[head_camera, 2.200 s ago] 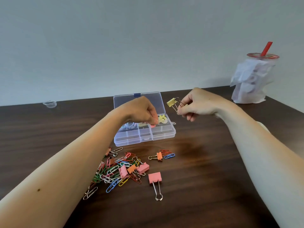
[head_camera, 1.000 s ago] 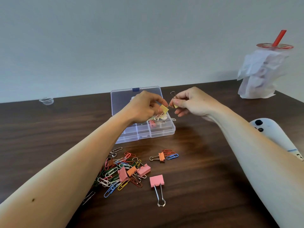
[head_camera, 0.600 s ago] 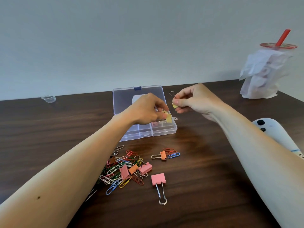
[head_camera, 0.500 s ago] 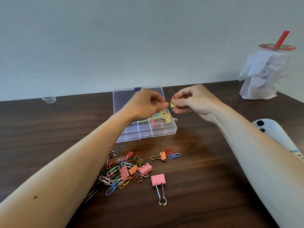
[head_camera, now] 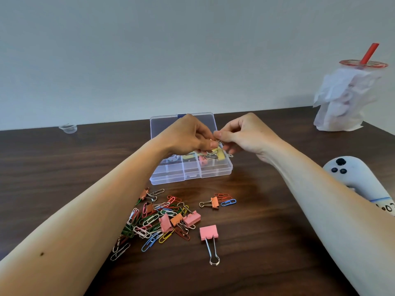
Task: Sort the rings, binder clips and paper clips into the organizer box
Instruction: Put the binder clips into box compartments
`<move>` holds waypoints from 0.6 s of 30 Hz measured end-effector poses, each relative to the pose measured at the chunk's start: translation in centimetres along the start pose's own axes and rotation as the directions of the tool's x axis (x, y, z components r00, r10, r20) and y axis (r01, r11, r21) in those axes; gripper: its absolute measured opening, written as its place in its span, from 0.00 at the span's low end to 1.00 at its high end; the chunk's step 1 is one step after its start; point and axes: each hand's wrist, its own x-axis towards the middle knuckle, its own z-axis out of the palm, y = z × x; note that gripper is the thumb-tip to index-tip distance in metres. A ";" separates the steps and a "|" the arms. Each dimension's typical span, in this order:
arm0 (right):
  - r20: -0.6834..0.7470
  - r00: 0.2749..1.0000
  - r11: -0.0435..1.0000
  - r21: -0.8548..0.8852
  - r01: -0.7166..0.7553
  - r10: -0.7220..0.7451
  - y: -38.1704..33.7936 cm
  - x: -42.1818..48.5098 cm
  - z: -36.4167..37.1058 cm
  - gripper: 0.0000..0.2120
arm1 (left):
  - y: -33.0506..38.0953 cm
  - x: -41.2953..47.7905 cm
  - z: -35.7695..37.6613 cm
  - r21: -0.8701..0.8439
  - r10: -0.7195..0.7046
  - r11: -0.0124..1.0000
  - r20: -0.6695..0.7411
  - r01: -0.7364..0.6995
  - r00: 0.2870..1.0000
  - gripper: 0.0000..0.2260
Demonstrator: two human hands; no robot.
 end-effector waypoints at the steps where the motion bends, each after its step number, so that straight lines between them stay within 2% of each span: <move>1: 0.009 1.000 1.000 0.008 -0.023 0.023 0.0 0.0 -0.1 0.08 | 0.0 0.0 -0.1 0.003 -0.001 1.000 0.011 0.001 1.000 0.04; 5: 0.041 0.993 0.993 0.016 -0.115 0.114 0.4 0.0 -0.3 0.07 | 0.0 -0.1 -0.1 0.040 0.000 0.999 0.028 -0.001 1.000 0.07; 10: -0.022 0.999 0.982 -0.181 -0.048 0.045 0.8 0.1 0.2 0.05 | -0.7 0.1 0.1 0.083 -0.060 0.995 0.009 0.059 0.998 0.03; 15: -0.011 1.000 0.931 -0.364 -0.001 -0.003 1.1 0.0 0.4 0.05 | -0.9 0.1 0.7 0.195 -0.050 0.980 -0.011 0.051 0.999 0.05; 18: -0.016 1.000 0.919 -0.394 0.007 -0.014 1.3 0.1 0.3 0.03 | -1.0 0.1 0.6 0.209 -0.051 0.976 -0.026 0.055 0.998 0.05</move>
